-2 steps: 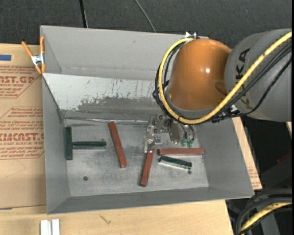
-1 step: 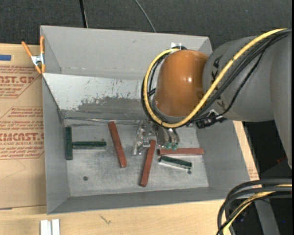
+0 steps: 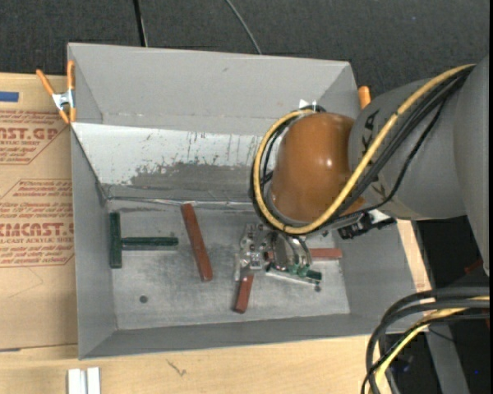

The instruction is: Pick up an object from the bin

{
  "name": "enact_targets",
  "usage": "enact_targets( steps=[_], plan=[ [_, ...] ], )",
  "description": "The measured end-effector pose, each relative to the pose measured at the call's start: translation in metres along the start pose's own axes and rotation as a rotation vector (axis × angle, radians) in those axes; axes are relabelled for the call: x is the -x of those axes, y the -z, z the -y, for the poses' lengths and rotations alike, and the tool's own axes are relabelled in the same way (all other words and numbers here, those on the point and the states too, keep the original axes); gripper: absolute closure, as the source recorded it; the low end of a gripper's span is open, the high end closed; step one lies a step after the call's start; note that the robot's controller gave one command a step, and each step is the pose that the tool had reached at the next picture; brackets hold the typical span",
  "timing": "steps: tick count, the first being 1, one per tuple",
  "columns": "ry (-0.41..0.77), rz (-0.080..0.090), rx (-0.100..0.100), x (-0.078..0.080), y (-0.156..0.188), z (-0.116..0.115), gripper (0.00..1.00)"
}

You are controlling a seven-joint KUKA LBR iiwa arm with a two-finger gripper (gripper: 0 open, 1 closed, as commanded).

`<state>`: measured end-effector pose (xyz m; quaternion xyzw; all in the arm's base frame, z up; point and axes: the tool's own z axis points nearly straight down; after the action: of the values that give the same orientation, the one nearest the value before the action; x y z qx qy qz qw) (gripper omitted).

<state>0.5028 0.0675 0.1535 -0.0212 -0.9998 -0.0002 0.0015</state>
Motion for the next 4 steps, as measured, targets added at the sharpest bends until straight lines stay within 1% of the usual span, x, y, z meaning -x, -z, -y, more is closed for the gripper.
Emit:
enact_targets(
  steps=[1, 2, 3, 4],
  plan=[
    [-0.068, 0.004, 0.001, 0.01, 0.011, 0.012, 0.0],
    [-0.083, 0.005, 0.001, 0.016, 0.014, 0.012, 0.0],
    [-0.041, 0.004, 0.0, 0.014, -0.072, 0.061, 1.0],
    [-0.04, 0.004, 0.0, 0.014, -0.072, 0.061, 0.0]
  ],
)
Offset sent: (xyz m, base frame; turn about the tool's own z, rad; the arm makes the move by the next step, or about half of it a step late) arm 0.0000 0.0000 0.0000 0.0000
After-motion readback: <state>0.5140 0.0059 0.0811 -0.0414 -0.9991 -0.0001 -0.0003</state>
